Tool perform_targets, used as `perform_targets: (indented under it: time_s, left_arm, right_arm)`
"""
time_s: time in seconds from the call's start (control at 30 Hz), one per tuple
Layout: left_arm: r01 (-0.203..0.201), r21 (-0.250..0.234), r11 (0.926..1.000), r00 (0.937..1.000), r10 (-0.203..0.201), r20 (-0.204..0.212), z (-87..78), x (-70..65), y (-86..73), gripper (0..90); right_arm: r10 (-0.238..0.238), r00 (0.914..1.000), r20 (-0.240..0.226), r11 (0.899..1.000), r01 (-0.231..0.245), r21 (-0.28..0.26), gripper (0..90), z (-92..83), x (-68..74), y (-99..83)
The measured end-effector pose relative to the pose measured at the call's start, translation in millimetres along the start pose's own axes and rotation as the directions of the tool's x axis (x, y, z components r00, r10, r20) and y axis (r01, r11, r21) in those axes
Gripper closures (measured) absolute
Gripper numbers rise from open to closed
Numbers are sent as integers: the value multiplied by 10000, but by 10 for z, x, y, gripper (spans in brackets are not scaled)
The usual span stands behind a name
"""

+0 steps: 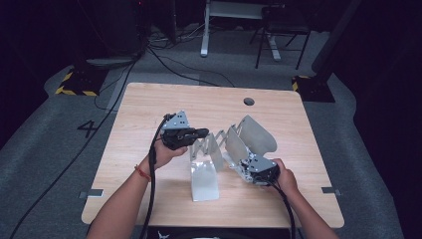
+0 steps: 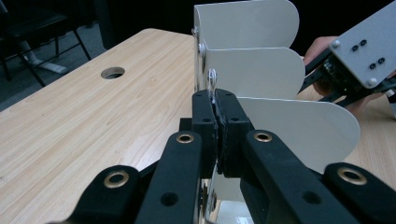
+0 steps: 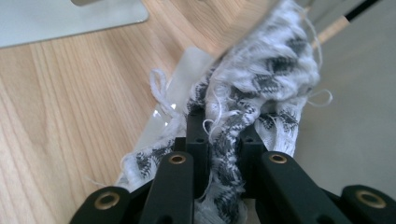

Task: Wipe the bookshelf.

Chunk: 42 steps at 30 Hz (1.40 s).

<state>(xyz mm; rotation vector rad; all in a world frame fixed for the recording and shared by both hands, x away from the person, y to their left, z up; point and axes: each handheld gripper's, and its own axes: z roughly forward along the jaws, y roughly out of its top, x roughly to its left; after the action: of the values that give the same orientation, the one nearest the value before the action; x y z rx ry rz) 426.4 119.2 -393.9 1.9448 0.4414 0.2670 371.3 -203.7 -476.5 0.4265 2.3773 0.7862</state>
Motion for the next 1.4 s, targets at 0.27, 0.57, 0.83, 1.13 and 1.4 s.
perform_targets:
  time_s: [0.27,0.57,0.83,1.13,1.4]
  left_arm:
    - [-25,7,10000,10000,25,55,0,4,0,877]
    - [14,26,10000,10000,-14,57,2,3,3,880]
    - [98,23,9999,9999,-98,74,5,1,4,879]
    - [-10,67,10000,10000,10,25,4,0,7,880]
    - [-49,71,10000,10000,49,-15,3,-5,7,881]
  right_arm:
    - [243,9832,1811,9995,-203,-239,805,-425,-139,-48]
    - [536,9428,3289,9913,-106,-1312,804,-904,-224,54]
    - [1062,9438,3129,9791,-443,-1985,801,-859,-268,161]
    - [735,9848,1576,9956,-632,-698,798,-181,-82,36]
    - [1589,9872,116,9865,-1593,384,776,76,-37,-68]
